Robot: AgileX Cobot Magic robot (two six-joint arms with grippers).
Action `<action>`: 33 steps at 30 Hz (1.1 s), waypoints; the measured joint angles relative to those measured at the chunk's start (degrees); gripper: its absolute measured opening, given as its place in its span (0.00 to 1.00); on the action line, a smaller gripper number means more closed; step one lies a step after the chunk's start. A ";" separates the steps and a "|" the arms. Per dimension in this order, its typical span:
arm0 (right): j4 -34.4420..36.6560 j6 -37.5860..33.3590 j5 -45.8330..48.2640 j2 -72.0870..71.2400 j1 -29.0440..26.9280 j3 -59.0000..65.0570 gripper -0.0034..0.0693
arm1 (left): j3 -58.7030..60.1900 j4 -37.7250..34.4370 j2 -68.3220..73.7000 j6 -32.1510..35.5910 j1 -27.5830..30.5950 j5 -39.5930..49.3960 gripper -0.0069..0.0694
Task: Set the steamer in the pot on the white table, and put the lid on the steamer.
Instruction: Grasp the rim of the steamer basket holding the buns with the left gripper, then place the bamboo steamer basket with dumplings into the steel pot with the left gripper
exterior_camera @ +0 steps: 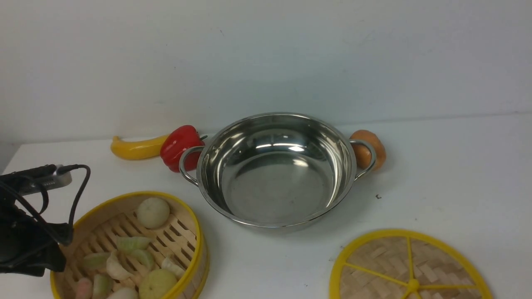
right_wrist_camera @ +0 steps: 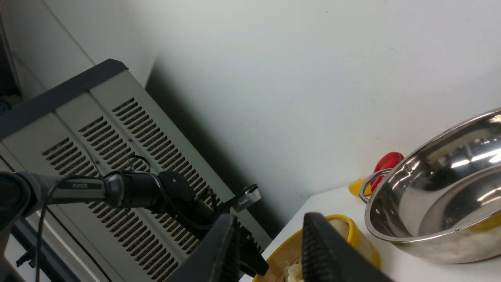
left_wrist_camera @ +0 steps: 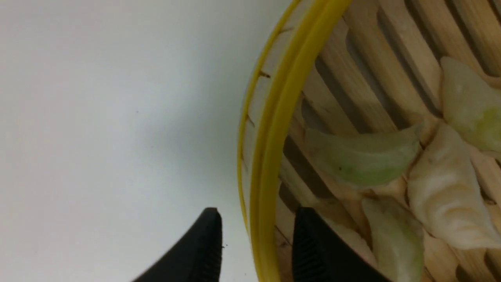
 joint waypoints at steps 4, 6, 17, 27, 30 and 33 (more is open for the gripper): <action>0.09 0.04 0.00 0.00 0.00 0.00 0.38 | 0.00 -0.90 2.11 0.00 0.00 -0.69 0.40; 0.09 0.04 0.00 0.00 0.00 0.00 0.38 | 0.00 -1.09 3.28 0.00 0.00 -1.19 0.37; 0.29 0.45 -0.62 -0.06 0.00 0.00 0.38 | -1.02 1.53 5.30 -1.82 -0.08 -1.61 0.13; 0.29 3.11 -0.62 -0.06 0.00 0.00 0.38 | -15.23 12.15 -1.83 -6.64 -0.14 16.98 0.13; 0.34 3.17 -0.62 -0.06 0.00 0.00 0.38 | -21.10 11.89 -2.50 -6.72 -1.77 22.31 0.13; 0.33 3.19 -0.62 -0.06 0.00 0.00 0.38 | -27.89 11.82 -2.02 -6.98 -6.80 23.90 0.13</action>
